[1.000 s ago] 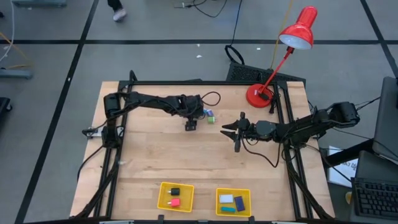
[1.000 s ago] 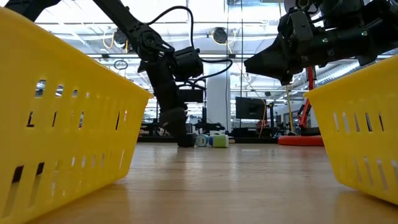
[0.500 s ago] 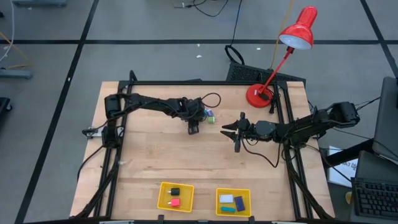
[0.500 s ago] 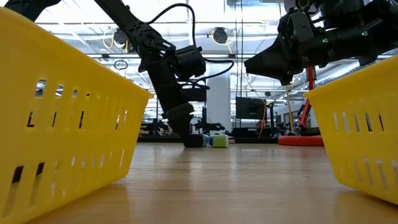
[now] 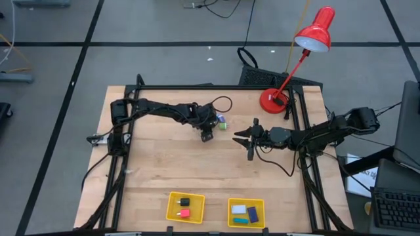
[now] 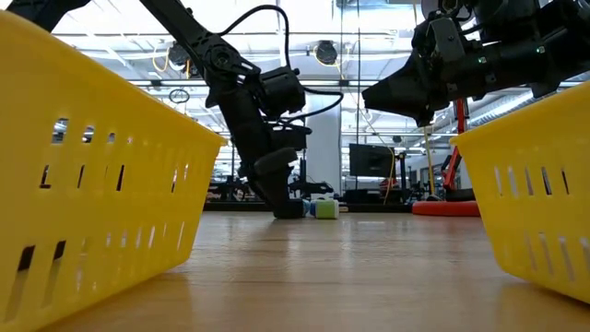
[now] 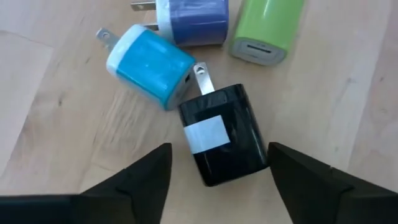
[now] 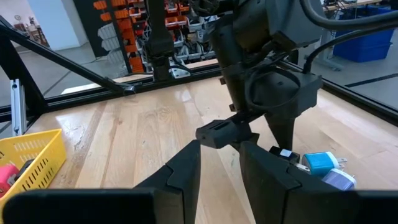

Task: Pick & Place Office items
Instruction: Put the black adapter into the left yellow bin

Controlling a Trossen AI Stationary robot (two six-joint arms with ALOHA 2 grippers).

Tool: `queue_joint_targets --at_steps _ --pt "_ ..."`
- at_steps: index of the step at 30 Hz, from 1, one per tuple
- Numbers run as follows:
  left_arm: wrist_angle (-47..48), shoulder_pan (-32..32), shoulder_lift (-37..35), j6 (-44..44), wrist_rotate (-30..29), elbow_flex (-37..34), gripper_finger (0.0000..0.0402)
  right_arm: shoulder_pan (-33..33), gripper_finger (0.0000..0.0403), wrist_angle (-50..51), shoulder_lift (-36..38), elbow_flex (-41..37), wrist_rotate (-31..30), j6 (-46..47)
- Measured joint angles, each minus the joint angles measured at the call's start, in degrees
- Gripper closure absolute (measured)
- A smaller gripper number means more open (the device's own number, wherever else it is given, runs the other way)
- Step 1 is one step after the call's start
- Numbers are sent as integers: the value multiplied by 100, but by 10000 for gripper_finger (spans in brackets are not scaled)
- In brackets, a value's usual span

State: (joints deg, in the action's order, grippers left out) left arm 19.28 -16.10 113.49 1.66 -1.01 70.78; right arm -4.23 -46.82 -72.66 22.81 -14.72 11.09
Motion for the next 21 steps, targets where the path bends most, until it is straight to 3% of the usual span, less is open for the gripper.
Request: queue_joint_targets --at_steps 8,21 --pt "-145 11 -7 661 -55 0 112 0 303 -1 0 0 0 7" --pt "-211 135 -9 794 -354 4 163 0 303 -1 0 0 2 15"
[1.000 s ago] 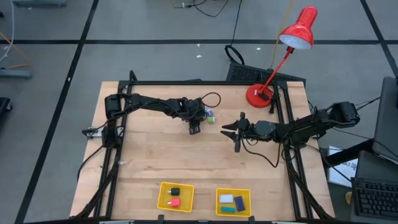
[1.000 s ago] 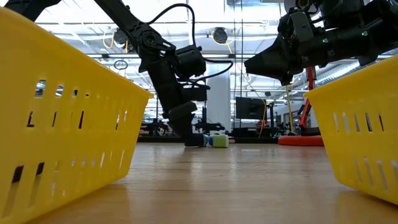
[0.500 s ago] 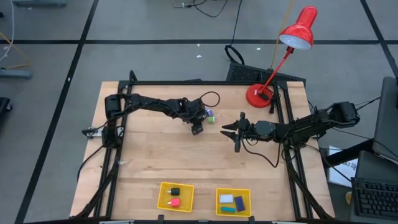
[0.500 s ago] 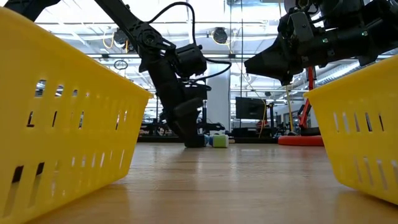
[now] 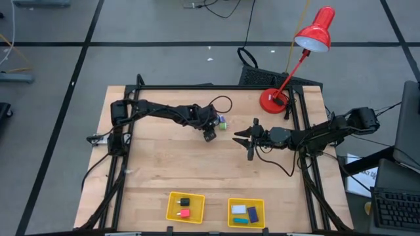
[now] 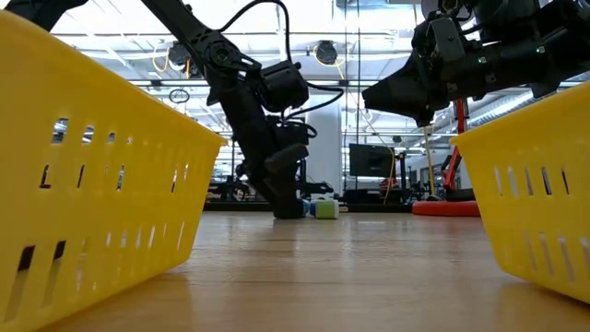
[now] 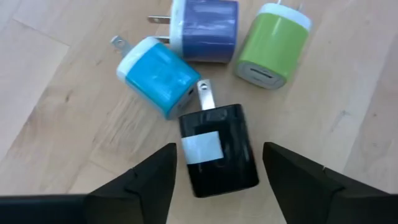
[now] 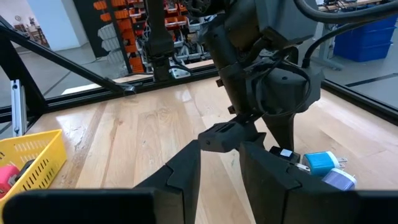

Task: Pick & Place Office items
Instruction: Put the black adapter into the left yellow bin

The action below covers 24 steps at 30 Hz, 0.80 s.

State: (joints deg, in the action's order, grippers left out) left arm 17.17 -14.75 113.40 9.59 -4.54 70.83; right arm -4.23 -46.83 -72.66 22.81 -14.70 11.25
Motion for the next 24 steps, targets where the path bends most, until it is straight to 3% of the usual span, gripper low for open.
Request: queue_joint_targets --at_steps 16,24 --pt "-182 62 -8 60 -48 4 255 0 303 0 0 0 0 2" --pt "26 129 -38 68 -254 13 241 0 303 2 0 0 0 2"
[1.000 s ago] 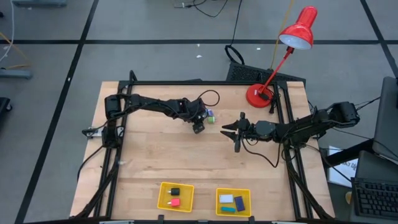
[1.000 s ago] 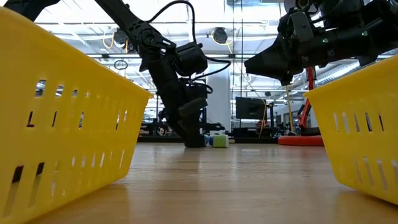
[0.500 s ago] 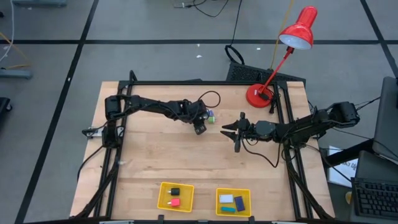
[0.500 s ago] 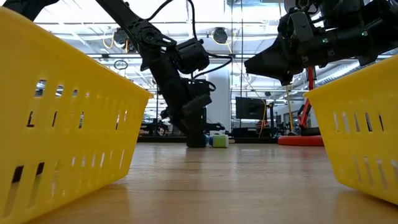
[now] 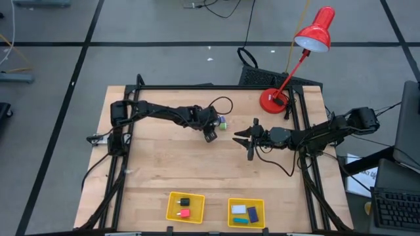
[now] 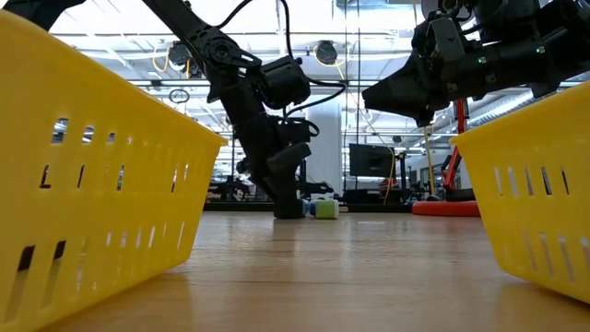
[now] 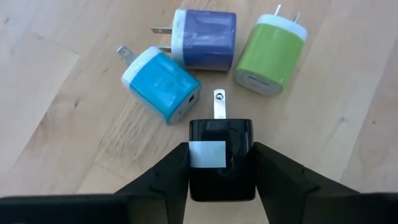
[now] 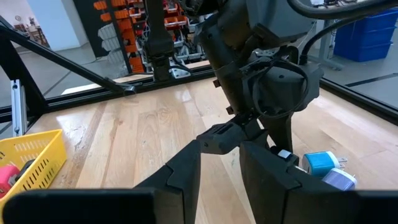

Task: Pick & Place Office items
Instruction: Put the black adapter into the left yellow bin

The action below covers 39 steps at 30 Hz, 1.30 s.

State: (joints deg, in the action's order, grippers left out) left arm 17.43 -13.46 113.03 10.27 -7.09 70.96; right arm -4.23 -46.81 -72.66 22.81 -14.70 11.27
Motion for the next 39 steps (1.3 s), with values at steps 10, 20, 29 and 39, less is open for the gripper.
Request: queue_joint_targets --at_steps 10,20,29,39 --pt "654 712 -1042 -104 95 -4 260 0 303 40 2 2 0 0" --pt "1014 2394 -2315 -419 766 -4 260 -1 303 89 2 2 0 0" --pt "1138 4072 -2563 196 812 -4 260 0 303 164 2 2 -5 0" --pt "1229 5039 -2179 125 118 -6 251 0 303 118 2 2 -11 0"
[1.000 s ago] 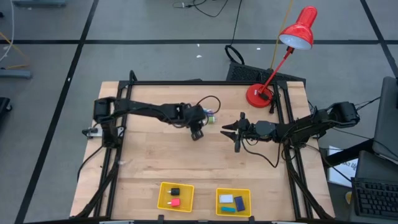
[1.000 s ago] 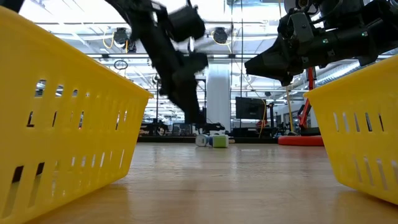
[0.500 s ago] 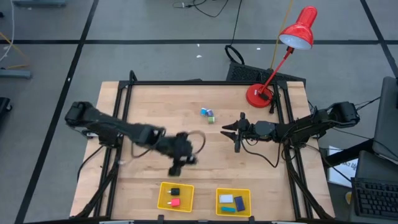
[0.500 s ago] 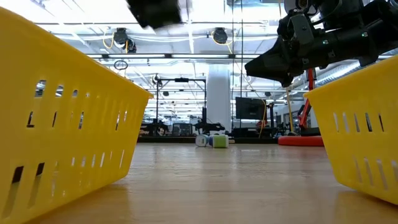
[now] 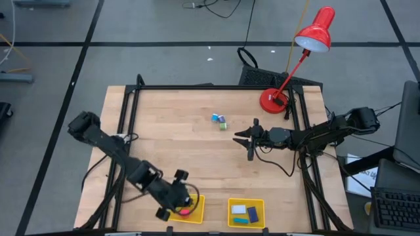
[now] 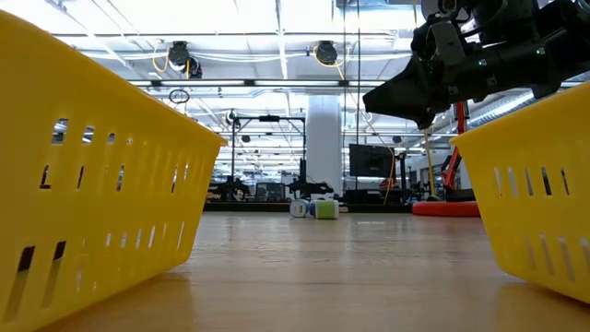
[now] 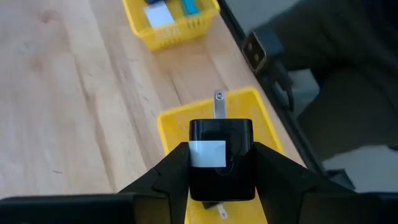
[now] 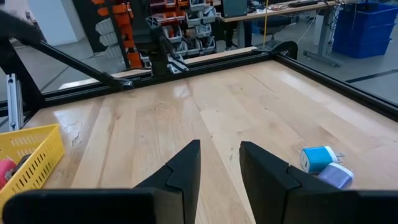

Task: Pick & Place Office items
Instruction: Put the black adapter into the left yellow bin

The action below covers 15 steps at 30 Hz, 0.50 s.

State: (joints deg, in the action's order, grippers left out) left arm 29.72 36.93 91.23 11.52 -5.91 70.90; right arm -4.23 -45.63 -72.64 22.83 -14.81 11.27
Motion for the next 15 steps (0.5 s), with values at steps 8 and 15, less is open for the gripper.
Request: queue_joint_targets --at_steps 8,15 --pt "-65 -60 665 -23 153 -3 256 0 303 -27 0 0 -6 0" --pt "-755 -209 1109 -470 762 -3 259 0 303 -87 0 -1 -7 0"
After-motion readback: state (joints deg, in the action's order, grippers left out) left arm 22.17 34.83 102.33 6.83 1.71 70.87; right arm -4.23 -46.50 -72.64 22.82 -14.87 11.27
